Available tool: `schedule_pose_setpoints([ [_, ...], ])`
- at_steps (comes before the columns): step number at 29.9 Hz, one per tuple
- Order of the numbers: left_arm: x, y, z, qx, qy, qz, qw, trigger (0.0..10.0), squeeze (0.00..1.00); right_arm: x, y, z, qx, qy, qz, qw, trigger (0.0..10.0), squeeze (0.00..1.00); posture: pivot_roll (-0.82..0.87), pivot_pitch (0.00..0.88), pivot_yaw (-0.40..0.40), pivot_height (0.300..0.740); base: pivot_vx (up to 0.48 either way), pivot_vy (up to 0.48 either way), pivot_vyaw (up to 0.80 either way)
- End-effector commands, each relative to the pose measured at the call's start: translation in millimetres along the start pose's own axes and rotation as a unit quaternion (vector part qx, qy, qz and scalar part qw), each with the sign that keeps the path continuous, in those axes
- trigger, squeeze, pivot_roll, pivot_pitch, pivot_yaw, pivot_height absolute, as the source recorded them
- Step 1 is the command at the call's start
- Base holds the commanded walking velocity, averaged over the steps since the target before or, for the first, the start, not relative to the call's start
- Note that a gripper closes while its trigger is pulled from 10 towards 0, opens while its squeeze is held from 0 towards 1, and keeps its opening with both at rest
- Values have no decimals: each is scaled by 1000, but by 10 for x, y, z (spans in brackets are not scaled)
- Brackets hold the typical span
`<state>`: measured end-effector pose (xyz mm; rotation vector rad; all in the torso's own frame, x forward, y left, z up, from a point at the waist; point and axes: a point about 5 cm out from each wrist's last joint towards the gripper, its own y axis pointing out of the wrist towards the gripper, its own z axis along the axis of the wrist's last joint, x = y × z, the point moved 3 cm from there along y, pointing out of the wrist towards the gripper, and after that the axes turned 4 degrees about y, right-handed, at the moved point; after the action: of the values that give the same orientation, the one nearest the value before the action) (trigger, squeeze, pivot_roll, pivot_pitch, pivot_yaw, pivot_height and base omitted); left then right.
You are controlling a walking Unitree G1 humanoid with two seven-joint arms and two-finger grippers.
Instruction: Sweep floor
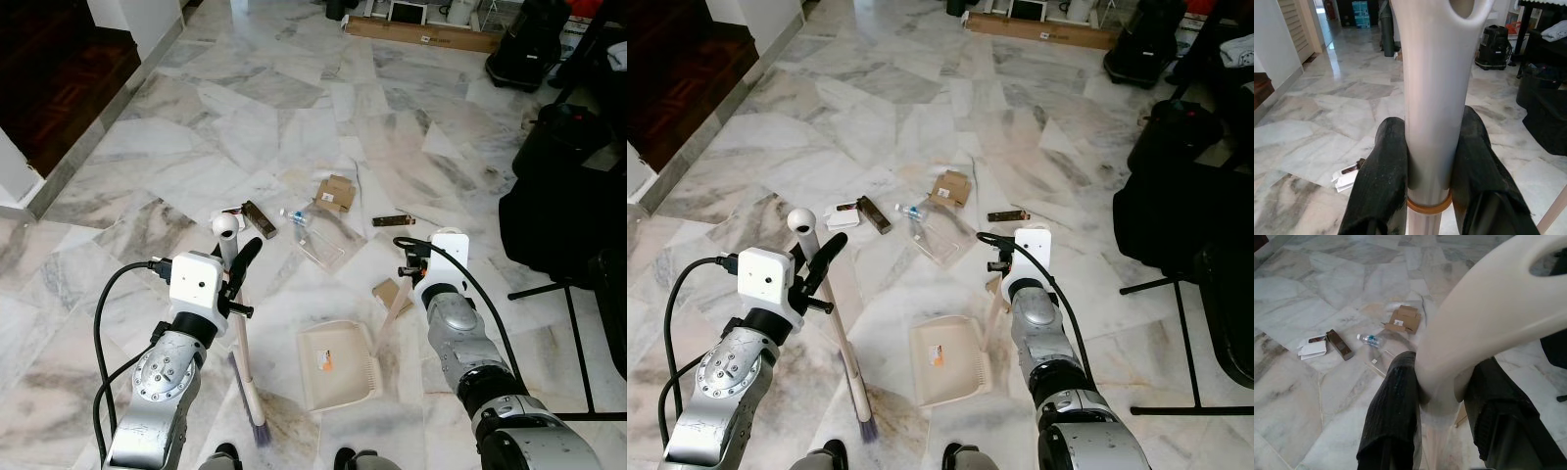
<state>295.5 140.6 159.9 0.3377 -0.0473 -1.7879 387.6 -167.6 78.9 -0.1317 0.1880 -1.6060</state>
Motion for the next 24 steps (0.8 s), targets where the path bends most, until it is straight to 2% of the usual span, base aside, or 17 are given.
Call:
schedule_pose_setpoints([
  [1, -21, 11, 69, 12, 14, 2, 1000, 10000, 0, -38, 15, 93, 19, 15, 6, 1000, 0, 0, -12, 219, -40, 740, 0, 0, 0],
  [9, -62, 31, 100, 21, 18, 11, 1000, 10000, 0, -85, 18, 414, 86, 19, 3, 996, 0, 0, -24, 216, -38, 740, 0, 0, 0],
  [10, -63, 35, 101, 22, 19, 11, 1000, 10000, 0, -86, 17, 435, 89, 20, 1, 996, 2627, 0, -26, 216, -38, 740, 0, 0, 0],
  [11, -64, 39, 104, 22, 20, 11, 1000, 10000, 0, -89, 15, 451, 91, 20, 0, 996, 8431, 0, -27, 216, -38, 740, 0, 0, 0],
  [12, -63, 50, 114, 25, 20, 10, 999, 10000, 0, -105, 9, 483, 98, 19, 3, 995, 10000, 0, -27, 216, -38, 740, 0, 0, 0],
  [18, -7, 88, 153, 32, 43, -13, 998, 10000, 0, -109, -25, 641, 125, 20, 0, 992, 10000, 0, -36, 212, -33, 740, 0, 0, 0],
  [24, -31, 91, 131, 31, 53, -20, 998, 10000, 0, -150, -48, 716, 138, 23, 0, 990, 10000, 0, -35, 207, -29, 740, 0, 0, 0],
])
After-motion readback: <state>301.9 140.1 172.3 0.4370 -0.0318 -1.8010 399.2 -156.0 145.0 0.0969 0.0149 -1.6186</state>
